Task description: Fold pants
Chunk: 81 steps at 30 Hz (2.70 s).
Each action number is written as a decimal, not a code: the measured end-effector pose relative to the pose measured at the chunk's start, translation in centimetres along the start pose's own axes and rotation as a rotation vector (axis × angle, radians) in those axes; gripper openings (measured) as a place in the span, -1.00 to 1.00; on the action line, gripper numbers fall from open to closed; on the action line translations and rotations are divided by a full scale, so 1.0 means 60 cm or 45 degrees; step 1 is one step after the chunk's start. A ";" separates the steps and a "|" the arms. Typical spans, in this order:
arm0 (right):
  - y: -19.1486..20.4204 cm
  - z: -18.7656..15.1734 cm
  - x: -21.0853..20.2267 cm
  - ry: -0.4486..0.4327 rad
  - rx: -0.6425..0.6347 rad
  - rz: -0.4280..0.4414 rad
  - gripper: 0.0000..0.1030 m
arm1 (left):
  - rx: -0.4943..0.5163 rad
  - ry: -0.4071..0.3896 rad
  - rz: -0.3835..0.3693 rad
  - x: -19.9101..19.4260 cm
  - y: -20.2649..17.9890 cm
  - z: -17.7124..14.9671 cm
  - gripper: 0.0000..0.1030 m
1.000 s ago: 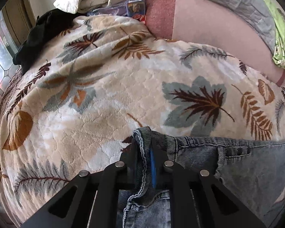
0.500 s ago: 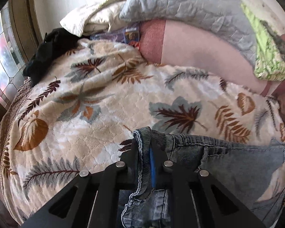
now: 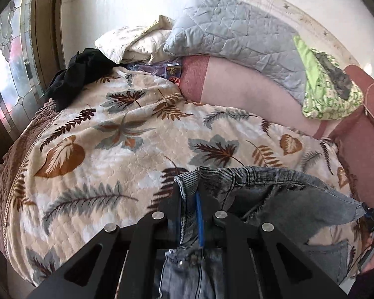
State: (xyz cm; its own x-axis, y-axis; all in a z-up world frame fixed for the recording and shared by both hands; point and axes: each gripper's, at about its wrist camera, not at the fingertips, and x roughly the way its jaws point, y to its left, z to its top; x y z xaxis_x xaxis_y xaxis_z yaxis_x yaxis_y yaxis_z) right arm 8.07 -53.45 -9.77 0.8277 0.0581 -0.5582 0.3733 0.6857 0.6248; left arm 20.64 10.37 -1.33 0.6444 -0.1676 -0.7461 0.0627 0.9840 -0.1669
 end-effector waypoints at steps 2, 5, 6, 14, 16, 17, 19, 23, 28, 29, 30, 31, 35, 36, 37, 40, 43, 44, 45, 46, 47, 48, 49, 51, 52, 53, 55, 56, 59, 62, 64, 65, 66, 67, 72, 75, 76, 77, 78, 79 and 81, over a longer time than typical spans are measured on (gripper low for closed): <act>-0.008 -0.018 -0.021 0.008 -0.009 -0.008 -0.76 | -0.008 -0.012 -0.021 -0.025 0.004 -0.017 -0.80; -0.029 -0.042 -0.061 0.008 0.023 0.011 -0.76 | -0.027 -0.032 -0.049 -0.057 0.015 -0.042 -0.80; -0.035 -0.052 -0.076 0.005 0.036 0.023 -0.76 | -0.028 -0.036 -0.052 -0.064 0.018 -0.050 -0.80; -0.059 -0.123 -0.171 -0.007 0.053 0.076 -0.76 | -0.019 -0.038 -0.081 -0.113 0.060 -0.155 -0.80; -0.071 -0.145 -0.193 0.006 0.065 0.085 -0.76 | 0.009 -0.032 -0.073 -0.116 0.068 -0.187 -0.80; -0.078 -0.155 -0.203 0.014 0.065 0.086 -0.76 | 0.022 -0.029 -0.074 -0.118 0.071 -0.203 -0.80; -0.092 -0.173 -0.217 0.039 0.059 0.056 -0.76 | 0.050 -0.016 -0.074 -0.118 0.080 -0.237 -0.80; -0.133 -0.207 -0.236 0.110 0.076 -0.012 -0.76 | 0.043 0.016 -0.088 -0.111 0.102 -0.295 -0.80; -0.156 -0.235 -0.256 0.192 0.071 -0.050 -0.76 | 0.005 0.078 -0.076 -0.083 0.123 -0.349 -0.80; -0.158 -0.239 -0.254 0.208 0.072 -0.062 -0.76 | -0.007 0.084 -0.075 -0.078 0.127 -0.355 -0.80; -0.161 -0.244 -0.248 0.244 0.076 -0.092 -0.70 | -0.029 0.095 -0.081 -0.071 0.132 -0.360 -0.80; -0.166 -0.250 -0.244 0.280 0.081 -0.138 -0.66 | -0.041 0.103 -0.084 -0.068 0.135 -0.364 -0.80; -0.183 -0.252 -0.246 0.404 0.285 -0.067 0.04 | -0.058 0.128 -0.083 -0.061 0.144 -0.380 -0.80; -0.171 -0.245 -0.260 0.346 0.214 -0.121 0.34 | -0.067 0.133 -0.085 -0.061 0.147 -0.383 -0.79; -0.159 -0.239 -0.271 0.294 0.141 -0.209 0.38 | -0.079 0.138 -0.090 -0.061 0.149 -0.385 -0.79; -0.133 -0.222 -0.277 0.237 0.038 -0.246 0.39 | -0.088 0.143 -0.083 -0.060 0.150 -0.389 -0.79; -0.119 -0.202 -0.257 0.210 0.021 -0.224 0.39 | -0.079 0.149 -0.060 -0.056 0.145 -0.388 -0.79; -0.113 -0.194 -0.244 0.187 -0.022 -0.246 0.39 | -0.088 0.154 -0.058 -0.055 0.146 -0.387 -0.79; -0.107 -0.186 -0.230 0.165 -0.065 -0.270 0.39 | -0.097 0.156 -0.058 -0.054 0.146 -0.386 -0.79; -0.104 -0.178 -0.213 0.158 -0.092 -0.293 0.39 | -0.098 0.158 -0.055 -0.054 0.145 -0.385 -0.79; -0.101 -0.173 -0.198 0.165 -0.100 -0.299 0.39 | -0.092 0.161 -0.049 -0.053 0.144 -0.384 -0.79; -0.099 -0.161 -0.177 0.186 -0.096 -0.282 0.37 | -0.083 0.165 -0.042 -0.052 0.143 -0.383 -0.79; -0.100 -0.157 -0.163 0.200 -0.092 -0.257 0.35 | -0.082 0.167 -0.039 -0.051 0.143 -0.382 -0.79; -0.093 -0.157 -0.140 0.230 -0.127 -0.245 0.16 | -0.091 0.169 -0.043 -0.051 0.145 -0.382 -0.79; -0.088 -0.159 -0.124 0.262 -0.163 -0.249 -0.01 | -0.094 0.171 -0.045 -0.051 0.146 -0.382 -0.79; -0.083 -0.162 -0.112 0.309 -0.199 -0.242 -0.40 | -0.094 0.175 -0.046 -0.050 0.147 -0.383 -0.79; -0.069 -0.173 -0.090 0.436 -0.276 -0.248 -0.74 | -0.099 0.179 -0.050 -0.049 0.149 -0.385 -0.78; -0.062 -0.176 -0.086 0.455 -0.302 -0.265 -0.76 | -0.103 0.178 -0.052 -0.049 0.149 -0.385 -0.78; -0.026 -0.166 -0.114 0.365 -0.393 -0.254 -0.78 | -0.115 0.169 -0.069 -0.050 0.152 -0.385 -0.78; -0.007 -0.144 -0.161 0.201 -0.386 -0.203 -0.78 | -0.122 0.158 -0.075 -0.047 0.154 -0.389 -0.78; -0.002 -0.140 -0.166 0.118 -0.406 -0.219 -0.78 | -0.121 0.161 -0.069 -0.039 0.154 -0.395 -0.77; -0.004 -0.142 -0.157 0.099 -0.417 -0.247 -0.78 | -0.124 0.166 -0.067 -0.035 0.154 -0.399 -0.76; -0.015 -0.145 -0.142 0.104 -0.399 -0.270 -0.77 | -0.133 0.174 -0.066 -0.031 0.156 -0.403 -0.75; -0.026 -0.147 -0.124 0.119 -0.372 -0.291 -0.75 | -0.142 0.179 -0.067 -0.028 0.158 -0.405 -0.73; -0.100 -0.173 -0.087 0.253 -0.208 -0.397 -0.38 | -0.164 0.188 -0.093 -0.023 0.168 -0.412 -0.71; -0.108 -0.181 -0.135 0.185 -0.202 -0.332 -0.21 | -0.171 0.193 -0.100 -0.022 0.169 -0.411 -0.71; -0.107 -0.182 -0.154 0.168 -0.202 -0.307 -0.14 | -0.172 0.191 -0.098 -0.022 0.169 -0.411 -0.71; -0.109 -0.185 -0.171 0.153 -0.205 -0.284 0.03 | -0.173 0.190 -0.095 -0.021 0.168 -0.411 -0.71; -0.111 -0.191 -0.193 0.142 -0.213 -0.269 0.17 | -0.178 0.187 -0.094 -0.021 0.168 -0.411 -0.71; -0.113 -0.198 -0.212 0.138 -0.224 -0.263 0.18 | -0.184 0.185 -0.094 -0.022 0.168 -0.412 -0.71; -0.110 -0.213 -0.234 0.151 -0.252 -0.241 0.18 | -0.200 0.180 -0.097 -0.024 0.170 -0.415 -0.71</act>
State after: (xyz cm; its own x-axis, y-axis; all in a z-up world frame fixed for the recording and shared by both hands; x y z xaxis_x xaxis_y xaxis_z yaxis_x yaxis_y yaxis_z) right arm -11.37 -49.55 -13.04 0.6917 -0.0080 -0.7221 0.4179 0.8199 0.3913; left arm 1.36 19.13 -17.99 0.5282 -0.2590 -0.8086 -0.0195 0.9484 -0.3166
